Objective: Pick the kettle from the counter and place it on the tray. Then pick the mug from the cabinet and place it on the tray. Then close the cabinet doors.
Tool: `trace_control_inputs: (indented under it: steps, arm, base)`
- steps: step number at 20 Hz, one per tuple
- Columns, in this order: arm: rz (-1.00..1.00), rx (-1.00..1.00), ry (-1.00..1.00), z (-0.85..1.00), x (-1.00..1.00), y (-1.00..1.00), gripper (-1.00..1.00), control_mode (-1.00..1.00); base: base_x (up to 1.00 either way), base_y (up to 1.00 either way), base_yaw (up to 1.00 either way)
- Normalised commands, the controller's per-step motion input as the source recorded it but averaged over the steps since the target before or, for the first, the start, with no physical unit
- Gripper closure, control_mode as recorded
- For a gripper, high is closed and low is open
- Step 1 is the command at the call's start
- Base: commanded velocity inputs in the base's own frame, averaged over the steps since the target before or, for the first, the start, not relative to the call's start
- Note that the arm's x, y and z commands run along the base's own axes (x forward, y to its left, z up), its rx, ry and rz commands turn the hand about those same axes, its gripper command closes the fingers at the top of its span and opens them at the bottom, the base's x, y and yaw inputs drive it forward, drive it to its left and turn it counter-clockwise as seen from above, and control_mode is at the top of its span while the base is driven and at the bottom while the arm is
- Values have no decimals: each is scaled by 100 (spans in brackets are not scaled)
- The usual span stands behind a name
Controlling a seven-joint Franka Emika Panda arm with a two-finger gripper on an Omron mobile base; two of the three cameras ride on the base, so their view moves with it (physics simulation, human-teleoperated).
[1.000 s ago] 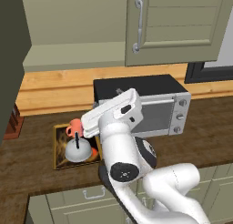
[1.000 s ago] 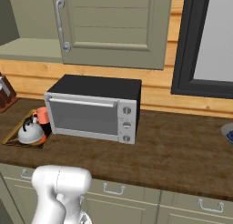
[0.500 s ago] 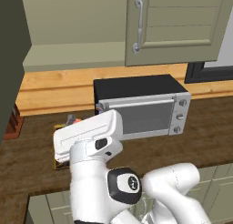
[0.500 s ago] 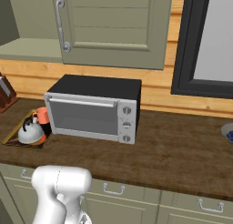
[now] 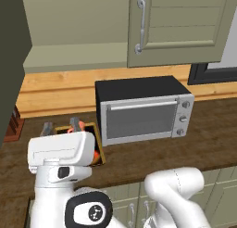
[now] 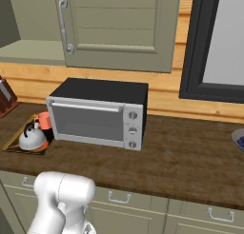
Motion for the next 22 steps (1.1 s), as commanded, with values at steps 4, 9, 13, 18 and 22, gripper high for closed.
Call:
trace_control_inputs:
  steps: [4,9,13,18,22]
  arm:
    - [-4,0,-7,-2,0,31,-100,-100]
    - [0,0,-15,-2,0,22,-100,-100]
    - [-2,0,-13,0,0,18,-100,-100]
    - [-4,0,-6,0,0,24,-100,-100]
    - [-3,0,-2,0,1,26,-100,-100]
  base:
    - [0,0,0]
    - [0,0,0]
    - [0,0,0]
    - [0,0,0]
    - [0,0,0]
